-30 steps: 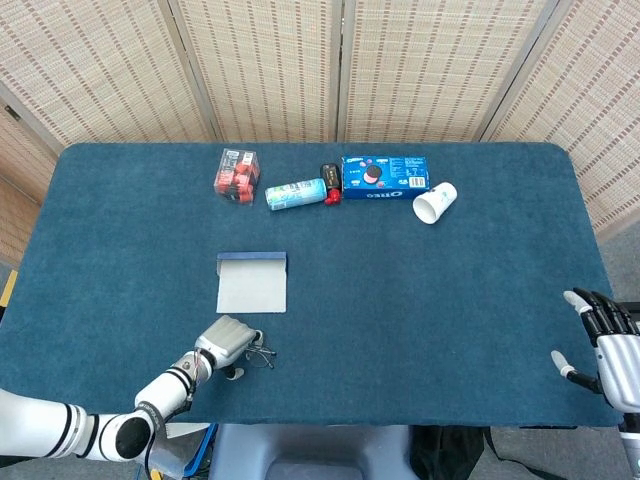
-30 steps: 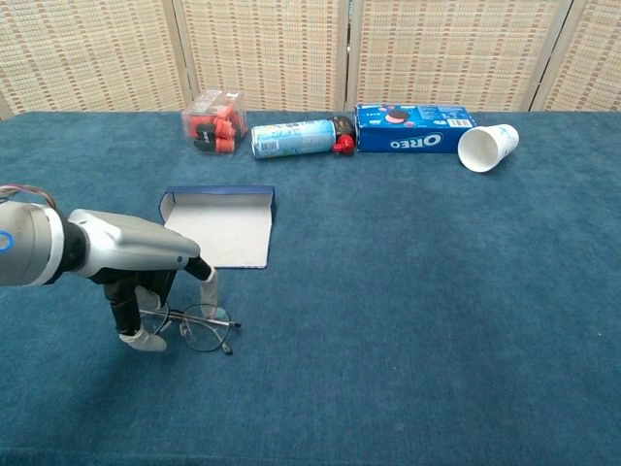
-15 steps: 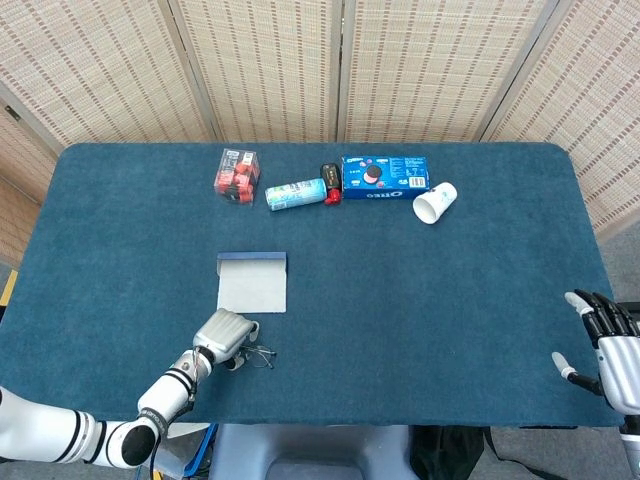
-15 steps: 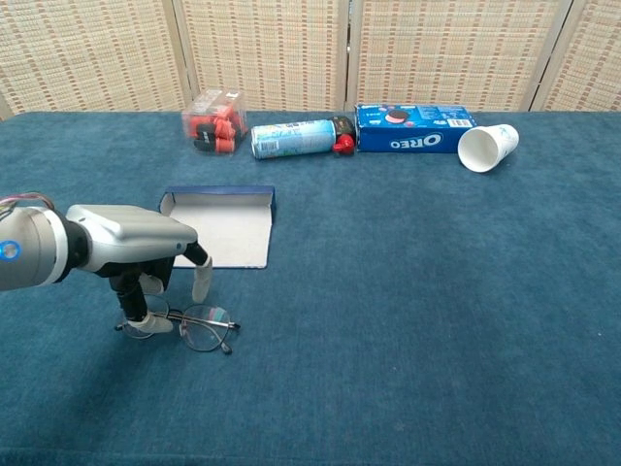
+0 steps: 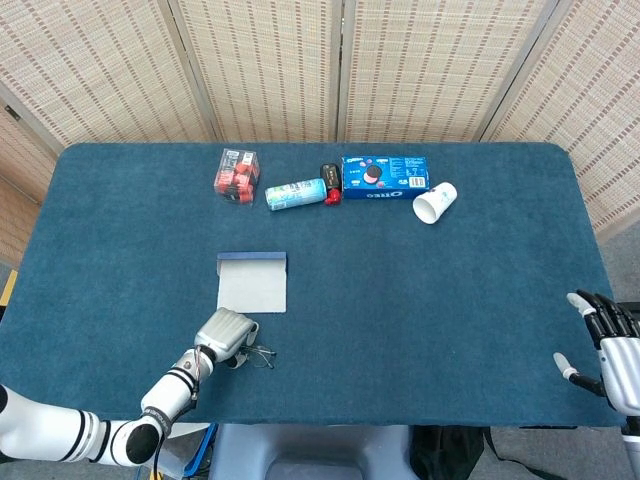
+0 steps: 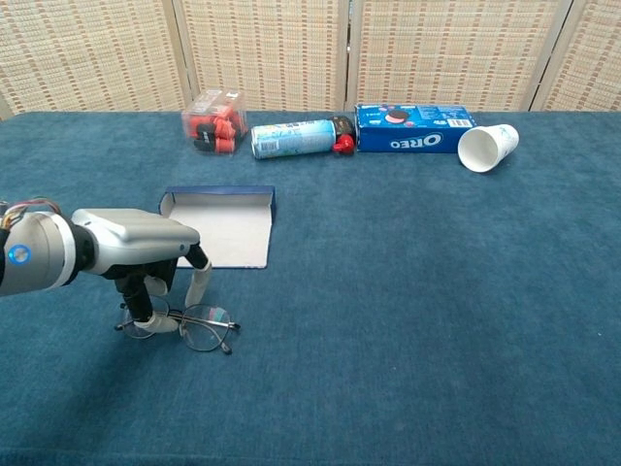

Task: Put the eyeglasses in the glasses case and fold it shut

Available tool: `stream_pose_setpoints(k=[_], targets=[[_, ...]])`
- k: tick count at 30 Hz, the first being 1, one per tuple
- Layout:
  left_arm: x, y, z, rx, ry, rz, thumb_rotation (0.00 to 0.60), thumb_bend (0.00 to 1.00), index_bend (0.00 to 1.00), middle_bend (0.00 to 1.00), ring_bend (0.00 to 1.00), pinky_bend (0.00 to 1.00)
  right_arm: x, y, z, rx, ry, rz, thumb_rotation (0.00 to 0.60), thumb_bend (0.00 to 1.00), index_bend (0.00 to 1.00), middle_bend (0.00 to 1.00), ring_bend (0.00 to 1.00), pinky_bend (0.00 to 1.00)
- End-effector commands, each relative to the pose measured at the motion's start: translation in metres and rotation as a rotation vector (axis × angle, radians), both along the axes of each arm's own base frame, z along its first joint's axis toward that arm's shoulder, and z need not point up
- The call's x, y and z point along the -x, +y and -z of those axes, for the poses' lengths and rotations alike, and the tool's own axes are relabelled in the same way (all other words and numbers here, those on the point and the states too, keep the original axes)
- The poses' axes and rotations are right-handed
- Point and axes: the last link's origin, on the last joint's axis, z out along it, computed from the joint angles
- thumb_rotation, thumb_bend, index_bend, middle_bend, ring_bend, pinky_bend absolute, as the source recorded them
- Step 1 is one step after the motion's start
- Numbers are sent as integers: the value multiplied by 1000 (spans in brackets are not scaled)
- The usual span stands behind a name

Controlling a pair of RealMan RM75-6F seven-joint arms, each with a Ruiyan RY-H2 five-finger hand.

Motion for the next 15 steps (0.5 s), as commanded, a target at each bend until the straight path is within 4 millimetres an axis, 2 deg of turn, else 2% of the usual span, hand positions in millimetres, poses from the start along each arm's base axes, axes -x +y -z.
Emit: stream_pose_setpoints(k=[1, 15], targets=[[1, 1, 0, 0, 2, -4, 600, 298, 475, 1000, 1000, 1000, 0, 0, 0, 0, -1, -1, 600, 251, 97, 114, 76, 107], [4, 2, 3, 0, 0, -23, 600, 403, 538, 1000, 1000, 1000, 1, -1, 1, -2, 1, 4, 600, 251, 98, 115, 76, 107]])
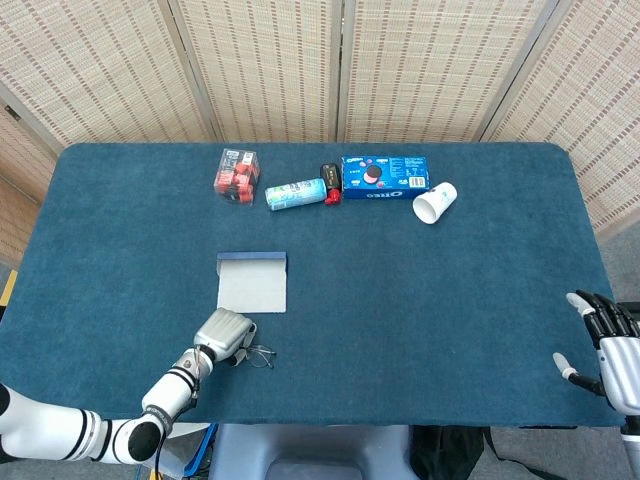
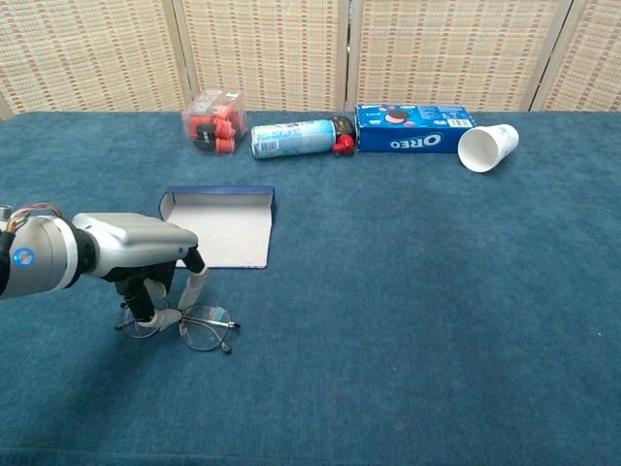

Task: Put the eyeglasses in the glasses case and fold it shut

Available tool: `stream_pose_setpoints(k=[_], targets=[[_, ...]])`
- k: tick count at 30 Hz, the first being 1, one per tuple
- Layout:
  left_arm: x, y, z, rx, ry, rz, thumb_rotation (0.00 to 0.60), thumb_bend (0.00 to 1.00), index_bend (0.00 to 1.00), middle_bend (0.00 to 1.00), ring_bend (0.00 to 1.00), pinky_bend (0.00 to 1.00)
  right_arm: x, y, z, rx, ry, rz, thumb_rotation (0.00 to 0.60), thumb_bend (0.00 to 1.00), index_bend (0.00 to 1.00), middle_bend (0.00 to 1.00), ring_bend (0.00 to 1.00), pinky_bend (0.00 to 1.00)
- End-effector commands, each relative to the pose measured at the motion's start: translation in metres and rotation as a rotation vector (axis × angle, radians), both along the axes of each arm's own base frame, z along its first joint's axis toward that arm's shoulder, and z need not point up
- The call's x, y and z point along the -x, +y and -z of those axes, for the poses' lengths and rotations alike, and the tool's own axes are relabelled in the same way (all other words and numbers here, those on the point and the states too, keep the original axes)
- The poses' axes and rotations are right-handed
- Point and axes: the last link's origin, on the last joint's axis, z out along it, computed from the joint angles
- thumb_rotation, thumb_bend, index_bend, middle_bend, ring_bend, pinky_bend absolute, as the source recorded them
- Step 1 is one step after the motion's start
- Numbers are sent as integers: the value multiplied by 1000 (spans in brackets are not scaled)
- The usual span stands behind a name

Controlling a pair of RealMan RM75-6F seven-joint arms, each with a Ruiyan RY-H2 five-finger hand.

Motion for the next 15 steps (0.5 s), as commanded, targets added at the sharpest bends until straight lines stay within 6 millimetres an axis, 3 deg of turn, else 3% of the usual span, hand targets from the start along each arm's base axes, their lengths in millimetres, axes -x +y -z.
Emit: stream_pose_setpoints(k=[1, 15], targets=[[0, 0, 0, -1, 0, -1, 600, 403, 543, 1000, 1000, 1000, 0, 0, 0, -1, 0, 1, 600, 251, 97, 115, 76, 107], [4, -3, -5, -4, 4, 0, 600, 427, 602, 1000, 1000, 1000, -2, -2, 3, -8, -1, -8, 600, 251, 97, 115, 76, 107]])
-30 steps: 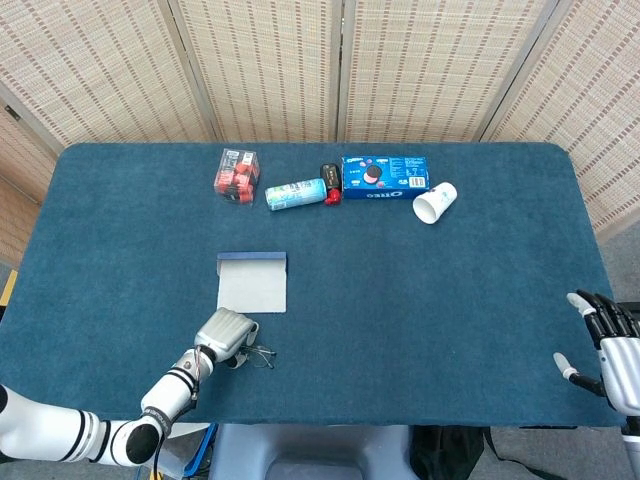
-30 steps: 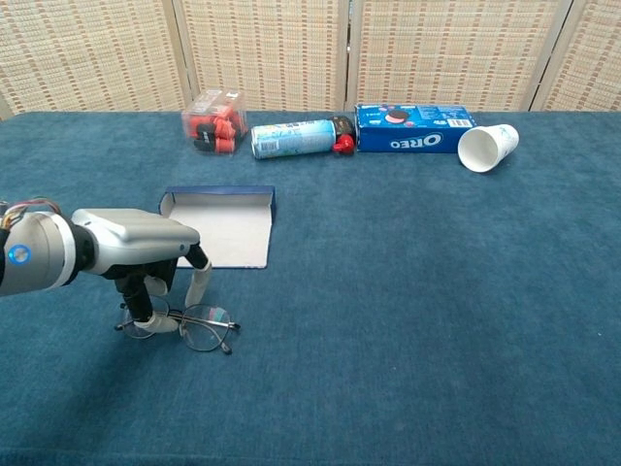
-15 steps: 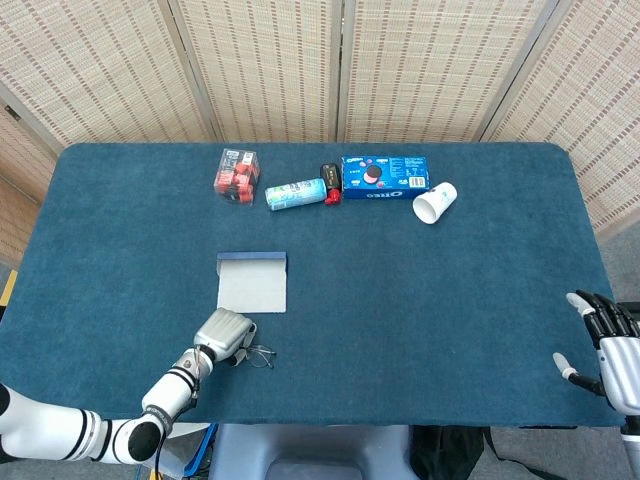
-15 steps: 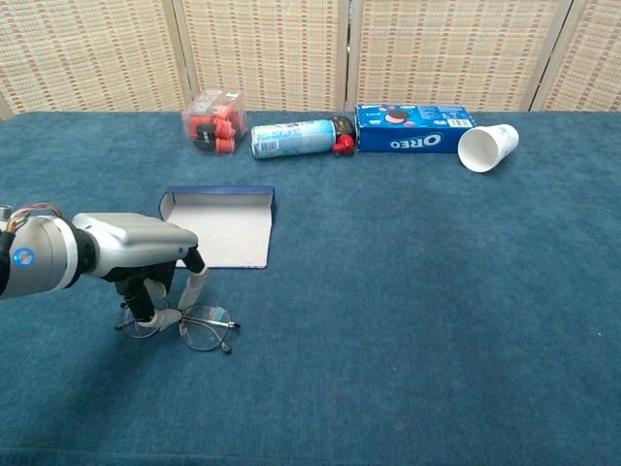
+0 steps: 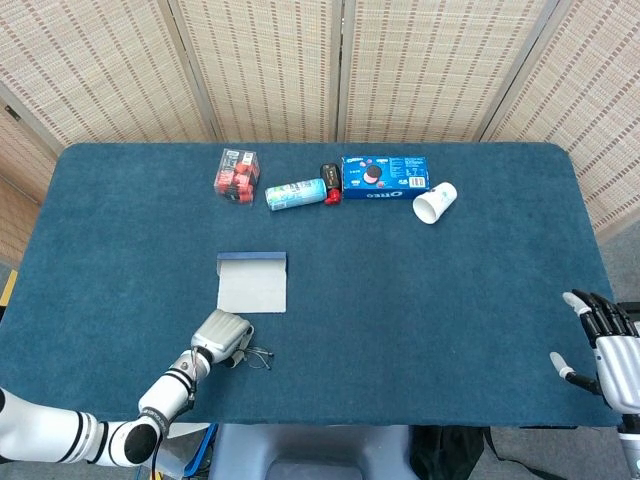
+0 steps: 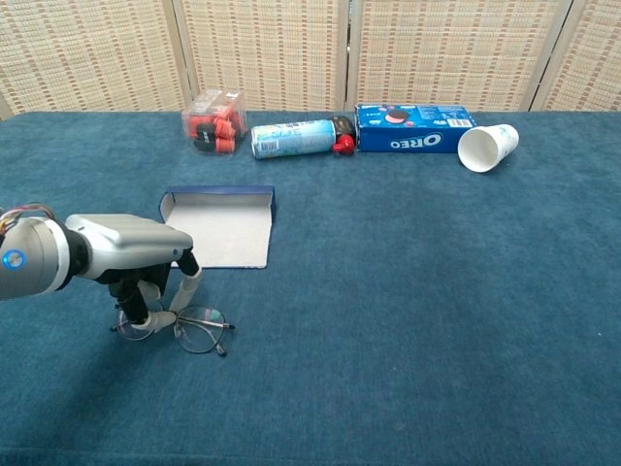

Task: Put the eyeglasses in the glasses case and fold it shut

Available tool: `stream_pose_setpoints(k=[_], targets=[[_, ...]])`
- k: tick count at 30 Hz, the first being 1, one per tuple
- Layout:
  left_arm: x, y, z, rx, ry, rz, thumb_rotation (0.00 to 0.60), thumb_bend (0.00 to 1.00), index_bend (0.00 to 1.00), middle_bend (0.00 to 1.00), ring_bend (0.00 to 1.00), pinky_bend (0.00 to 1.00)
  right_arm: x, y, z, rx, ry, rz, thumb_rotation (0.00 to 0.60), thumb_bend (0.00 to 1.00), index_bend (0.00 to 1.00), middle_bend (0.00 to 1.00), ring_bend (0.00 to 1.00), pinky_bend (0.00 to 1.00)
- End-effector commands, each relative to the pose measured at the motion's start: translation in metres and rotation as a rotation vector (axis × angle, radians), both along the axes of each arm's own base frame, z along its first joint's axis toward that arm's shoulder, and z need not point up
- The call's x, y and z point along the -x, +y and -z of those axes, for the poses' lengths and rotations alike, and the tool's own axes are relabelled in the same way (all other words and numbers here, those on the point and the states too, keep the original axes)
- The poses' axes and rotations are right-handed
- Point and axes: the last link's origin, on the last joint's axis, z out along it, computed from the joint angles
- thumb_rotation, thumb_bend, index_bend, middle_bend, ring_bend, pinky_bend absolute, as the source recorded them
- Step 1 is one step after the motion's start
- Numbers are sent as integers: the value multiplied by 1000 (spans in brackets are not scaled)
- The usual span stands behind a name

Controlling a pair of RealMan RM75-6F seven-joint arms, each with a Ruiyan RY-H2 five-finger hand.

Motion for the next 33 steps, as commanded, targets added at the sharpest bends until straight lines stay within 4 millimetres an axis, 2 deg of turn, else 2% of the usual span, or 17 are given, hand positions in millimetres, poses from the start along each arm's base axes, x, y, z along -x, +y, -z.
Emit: stream_pose_setpoints(k=[1, 9, 19, 25, 33], targets=[[1, 0, -2, -5, -1, -1, 600, 438, 604, 1000, 1000, 1000, 0, 0, 0, 0, 1, -1, 600, 252, 97, 115, 76, 107], [-1, 3, -15, -40, -32, 0, 600, 462, 614, 1000, 1000, 1000, -2, -1, 0, -2, 0, -8, 600, 251, 97, 115, 76, 107], [-17, 25, -29, -136, -85, 30, 600, 462, 597, 1000, 1000, 1000, -1, -2, 2, -9, -2, -12, 600, 252, 98, 115, 76, 107], [-33, 43, -25, -183, -136, 28, 600, 462, 596, 1000, 1000, 1000, 0, -2, 2, -11, -2, -12, 600, 252, 97, 115, 76, 107], [-42, 64, -11, -221, -154, 6, 600, 462, 596, 1000, 1000, 1000, 2, 1, 0, -3, -5, -5, 600, 251, 97, 115, 76, 107]])
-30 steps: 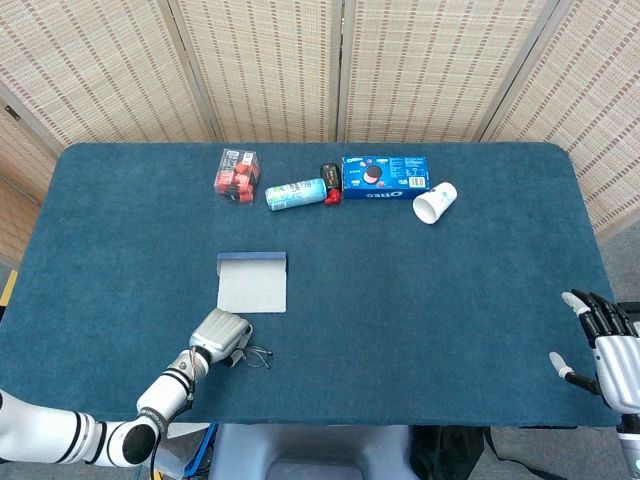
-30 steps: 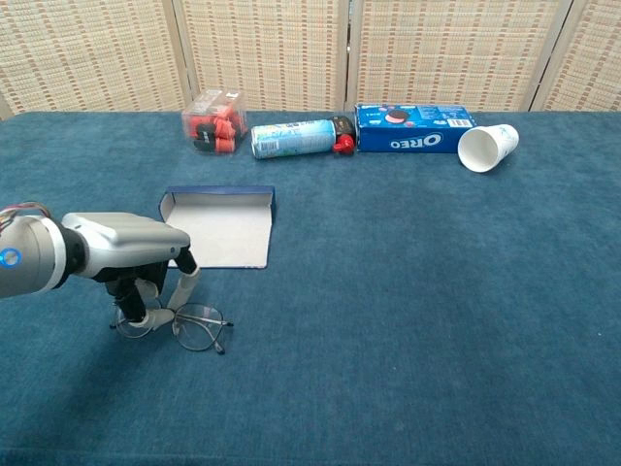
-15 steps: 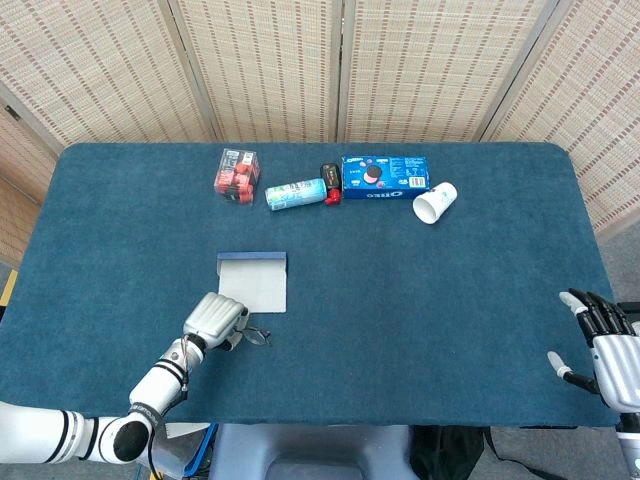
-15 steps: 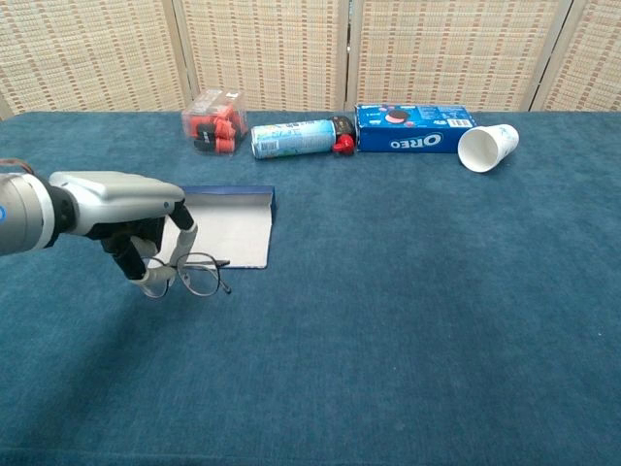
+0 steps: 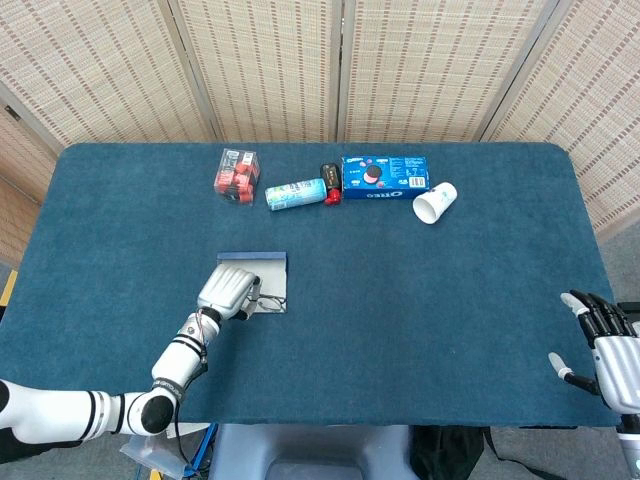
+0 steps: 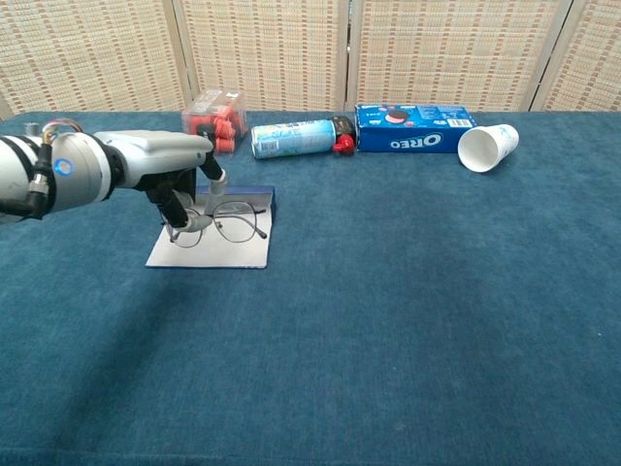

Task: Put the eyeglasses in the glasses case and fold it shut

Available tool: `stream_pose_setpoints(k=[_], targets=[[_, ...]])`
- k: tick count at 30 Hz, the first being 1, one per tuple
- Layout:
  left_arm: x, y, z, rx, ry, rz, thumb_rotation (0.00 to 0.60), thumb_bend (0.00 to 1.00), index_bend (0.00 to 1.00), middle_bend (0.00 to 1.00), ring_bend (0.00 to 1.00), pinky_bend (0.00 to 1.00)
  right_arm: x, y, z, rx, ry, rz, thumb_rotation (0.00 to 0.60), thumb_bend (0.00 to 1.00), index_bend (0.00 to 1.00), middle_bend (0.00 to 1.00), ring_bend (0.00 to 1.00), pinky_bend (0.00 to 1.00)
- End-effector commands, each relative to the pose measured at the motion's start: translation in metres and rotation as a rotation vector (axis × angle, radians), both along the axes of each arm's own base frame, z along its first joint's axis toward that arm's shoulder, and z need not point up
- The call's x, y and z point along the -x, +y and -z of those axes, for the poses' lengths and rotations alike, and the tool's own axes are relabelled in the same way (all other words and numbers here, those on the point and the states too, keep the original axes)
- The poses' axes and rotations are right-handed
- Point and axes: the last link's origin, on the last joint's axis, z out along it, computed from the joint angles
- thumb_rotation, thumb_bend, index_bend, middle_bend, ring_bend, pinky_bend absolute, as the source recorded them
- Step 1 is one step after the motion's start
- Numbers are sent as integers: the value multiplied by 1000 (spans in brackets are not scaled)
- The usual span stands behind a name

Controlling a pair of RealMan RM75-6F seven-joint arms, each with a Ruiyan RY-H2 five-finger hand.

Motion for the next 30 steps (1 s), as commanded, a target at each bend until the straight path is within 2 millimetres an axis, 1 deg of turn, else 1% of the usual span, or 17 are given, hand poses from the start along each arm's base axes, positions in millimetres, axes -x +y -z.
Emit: stream_pose_setpoints(k=[1, 10, 16, 22, 30], targets=[[-7, 6, 8, -6, -2, -5, 600, 462, 595, 1000, 1000, 1000, 0, 0, 0, -1, 0, 1, 600, 251, 97, 115, 76, 107], [-24, 20, 25, -34, 10, -9, 600, 462, 595, 1000, 1000, 1000, 3, 1, -2, 2, 0, 6, 600, 252, 97, 115, 76, 107], [-30, 32, 34, -72, 57, 1, 600, 462, 597, 1000, 1000, 1000, 5, 2, -4, 7, -2, 13, 600, 251, 97, 115, 76, 107], [-21, 40, 38, -116, 165, 25, 600, 462, 594, 1000, 1000, 1000, 7, 3, -5, 11, -3, 20, 600, 252, 97, 115, 76, 106], [-13, 44, 40, -145, 245, 38, 600, 462, 589, 1000, 1000, 1000, 8, 3, -5, 10, -4, 18, 600, 251, 97, 115, 76, 107]])
